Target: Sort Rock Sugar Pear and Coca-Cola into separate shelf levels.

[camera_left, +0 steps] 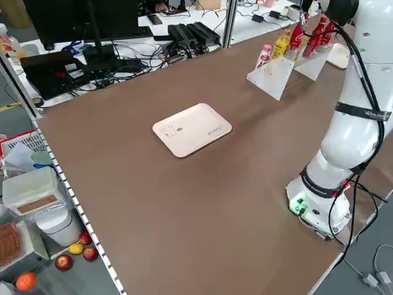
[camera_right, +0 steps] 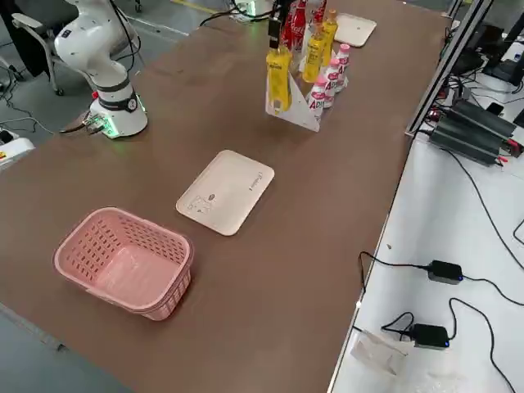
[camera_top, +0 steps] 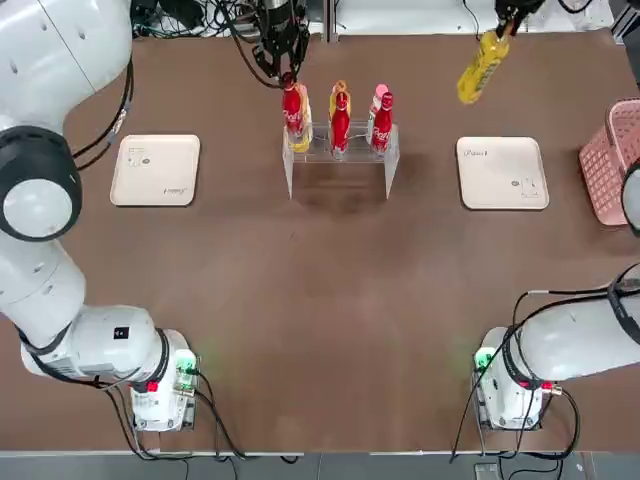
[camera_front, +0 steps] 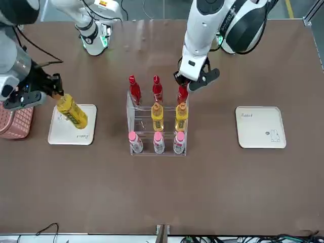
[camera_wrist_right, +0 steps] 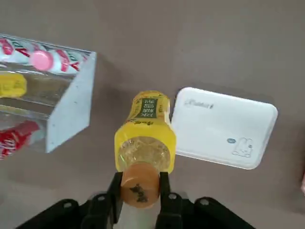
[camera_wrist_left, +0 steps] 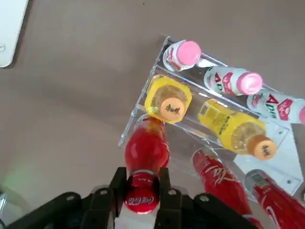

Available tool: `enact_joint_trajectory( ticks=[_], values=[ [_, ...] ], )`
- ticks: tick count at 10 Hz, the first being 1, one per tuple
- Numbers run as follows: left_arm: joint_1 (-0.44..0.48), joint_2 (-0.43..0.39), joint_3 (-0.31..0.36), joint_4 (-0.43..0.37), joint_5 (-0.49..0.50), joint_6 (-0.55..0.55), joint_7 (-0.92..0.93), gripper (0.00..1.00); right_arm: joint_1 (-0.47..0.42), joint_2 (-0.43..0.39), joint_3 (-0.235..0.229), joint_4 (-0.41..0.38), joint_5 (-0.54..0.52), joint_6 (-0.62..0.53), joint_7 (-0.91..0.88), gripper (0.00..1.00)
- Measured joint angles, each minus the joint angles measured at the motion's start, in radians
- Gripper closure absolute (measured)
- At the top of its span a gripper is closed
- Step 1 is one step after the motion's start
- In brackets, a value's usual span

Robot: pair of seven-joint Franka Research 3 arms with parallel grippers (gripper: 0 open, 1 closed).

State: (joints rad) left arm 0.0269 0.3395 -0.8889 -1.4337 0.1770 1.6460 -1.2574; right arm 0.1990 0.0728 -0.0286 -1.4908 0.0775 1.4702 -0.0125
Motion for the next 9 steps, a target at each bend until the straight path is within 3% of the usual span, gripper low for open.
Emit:
enact_joint_trajectory(
  ticks=[5, 9],
  values=[
    [-0.018, 0.002, -0.001, 0.000, 0.000, -0.026, -0.021, 0.68, 0.143, 0.080, 0.023, 0.086, 0.039, 0.011, 0.239, 0.66],
    [-0.021, 0.002, -0.001, 0.001, 0.000, -0.027, -0.031, 0.68, 0.210, 0.152, 0.073, 0.141, 0.065, 0.040, 0.400, 0.66]
  ],
)
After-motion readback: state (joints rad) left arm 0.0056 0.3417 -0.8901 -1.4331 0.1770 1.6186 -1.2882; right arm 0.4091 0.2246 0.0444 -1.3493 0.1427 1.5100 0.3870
